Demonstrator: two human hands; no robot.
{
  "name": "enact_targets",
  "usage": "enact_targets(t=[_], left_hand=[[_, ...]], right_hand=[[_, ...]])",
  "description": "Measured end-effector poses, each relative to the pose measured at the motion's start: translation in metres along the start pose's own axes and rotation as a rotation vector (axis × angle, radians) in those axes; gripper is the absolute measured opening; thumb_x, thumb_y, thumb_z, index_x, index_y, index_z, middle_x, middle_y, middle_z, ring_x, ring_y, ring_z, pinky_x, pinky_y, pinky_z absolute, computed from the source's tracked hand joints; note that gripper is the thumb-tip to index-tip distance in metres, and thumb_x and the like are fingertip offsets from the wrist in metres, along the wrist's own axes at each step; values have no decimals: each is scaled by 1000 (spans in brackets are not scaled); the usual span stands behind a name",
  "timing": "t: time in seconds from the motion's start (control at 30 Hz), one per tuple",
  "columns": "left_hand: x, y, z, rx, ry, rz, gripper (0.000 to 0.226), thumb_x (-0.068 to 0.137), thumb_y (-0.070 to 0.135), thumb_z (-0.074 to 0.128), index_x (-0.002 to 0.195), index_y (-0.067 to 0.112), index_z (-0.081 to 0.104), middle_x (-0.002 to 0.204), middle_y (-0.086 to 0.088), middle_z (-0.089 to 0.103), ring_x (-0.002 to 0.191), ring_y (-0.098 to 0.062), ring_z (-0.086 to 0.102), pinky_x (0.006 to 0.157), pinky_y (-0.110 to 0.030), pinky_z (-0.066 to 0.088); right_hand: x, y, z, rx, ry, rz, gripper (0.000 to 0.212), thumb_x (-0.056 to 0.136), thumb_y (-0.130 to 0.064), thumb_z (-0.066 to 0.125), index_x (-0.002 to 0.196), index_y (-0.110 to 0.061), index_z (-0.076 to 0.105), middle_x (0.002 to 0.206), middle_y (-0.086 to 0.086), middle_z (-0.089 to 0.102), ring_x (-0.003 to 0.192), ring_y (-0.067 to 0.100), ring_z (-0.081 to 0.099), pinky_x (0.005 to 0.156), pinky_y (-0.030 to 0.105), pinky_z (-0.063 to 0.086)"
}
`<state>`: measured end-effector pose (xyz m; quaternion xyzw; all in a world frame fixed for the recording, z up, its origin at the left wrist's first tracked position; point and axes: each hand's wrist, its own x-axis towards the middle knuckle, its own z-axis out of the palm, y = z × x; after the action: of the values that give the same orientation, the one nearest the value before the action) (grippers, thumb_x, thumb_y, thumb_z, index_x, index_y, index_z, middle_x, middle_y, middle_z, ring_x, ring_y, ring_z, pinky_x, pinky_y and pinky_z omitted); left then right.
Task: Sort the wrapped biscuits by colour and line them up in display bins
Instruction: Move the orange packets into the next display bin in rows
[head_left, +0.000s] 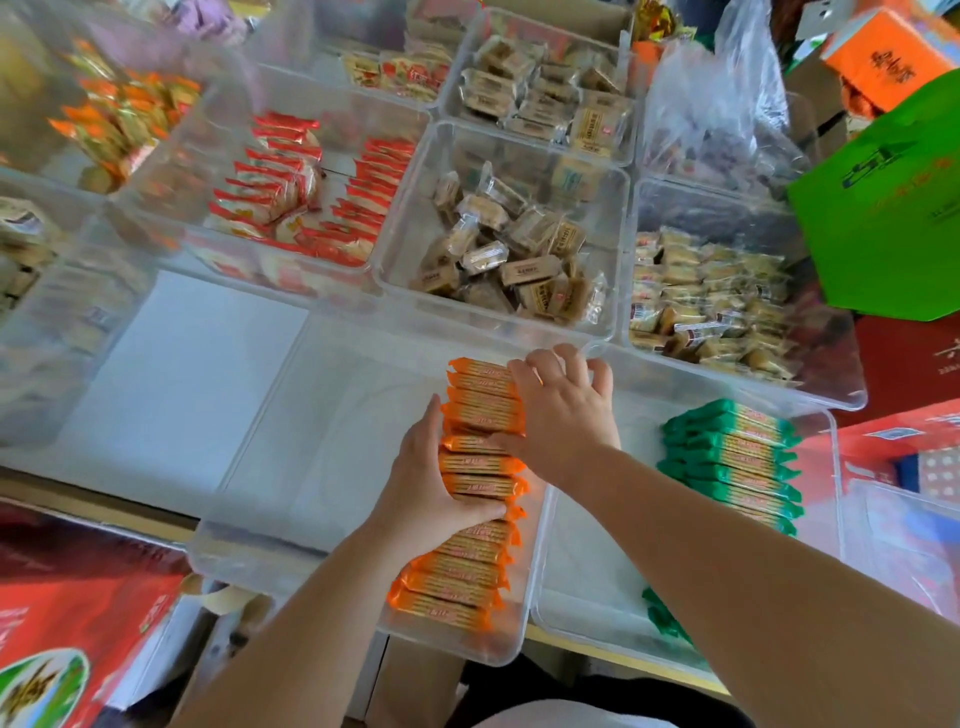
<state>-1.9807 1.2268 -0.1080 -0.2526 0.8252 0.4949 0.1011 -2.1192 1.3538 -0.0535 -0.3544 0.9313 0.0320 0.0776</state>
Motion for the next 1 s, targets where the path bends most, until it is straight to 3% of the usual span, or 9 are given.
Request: enact_targets(t=[0.13,0.27,0.37,0.5,0.6,0.7,0.83,0.9,1.0], left_hand=[[9,6,2,-49,51,12,117,65,65,83,153,41,10,152,10,35,134,-11,44,110,-41,43],[16,10,9,-185,127,-25,89,76,82,58,147,43,20,146,7,44,127,-15,53,105,-46,49],[23,14,15,-116,162,-28,76,89,77,43,152,42,17,147,1,47,129,-20,53,104,-51,49],[34,23,14,-68,232,-46,54,92,67,50,134,37,35,128,0,58,103,-19,65,87,-46,59],[41,25,14,-25,243,-73,63,92,54,63,144,33,33,137,-1,56,117,-23,62,95,-45,55],[46,24,14,36,206,-15,68,95,53,59,153,37,29,147,2,52,133,-22,52,106,-49,48],[50,24,14,61,179,-16,59,95,56,57,147,40,36,136,7,59,123,-20,58,101,-49,52],[51,28,13,28,162,-40,62,93,55,59,147,42,32,134,5,60,119,-21,61,99,-49,53],[55,30,10,-27,145,-63,61,91,64,54,145,41,36,130,6,60,115,-19,61,97,-49,53]], right_hand=[[-4,4,-4,-53,-43,13,93,70,-87,55,140,-28,43,149,4,30,143,31,16,117,54,14],[-17,16,-1,57,-24,45,65,86,-77,47,138,-38,52,154,2,28,145,29,14,117,52,15],[-26,19,3,179,15,71,50,92,-70,46,133,-44,59,156,1,30,147,28,13,117,52,15],[-26,17,4,182,24,138,30,97,-55,52,121,-46,68,155,-3,33,148,28,13,118,51,12],[-24,14,4,185,63,163,23,94,-48,61,113,-42,73,152,-4,37,147,28,15,118,51,13],[-22,12,7,175,72,181,25,94,-48,61,115,-41,73,149,-4,41,145,27,18,117,50,13],[-24,14,14,256,223,221,20,90,-47,69,97,-33,80,133,-3,55,134,29,36,108,49,23],[-22,15,14,280,258,287,18,85,-45,75,97,-33,78,130,-2,53,127,28,39,105,47,27],[-13,13,4,454,221,540,57,72,-44,85,118,-32,54,130,1,39,123,25,39,106,39,31]])
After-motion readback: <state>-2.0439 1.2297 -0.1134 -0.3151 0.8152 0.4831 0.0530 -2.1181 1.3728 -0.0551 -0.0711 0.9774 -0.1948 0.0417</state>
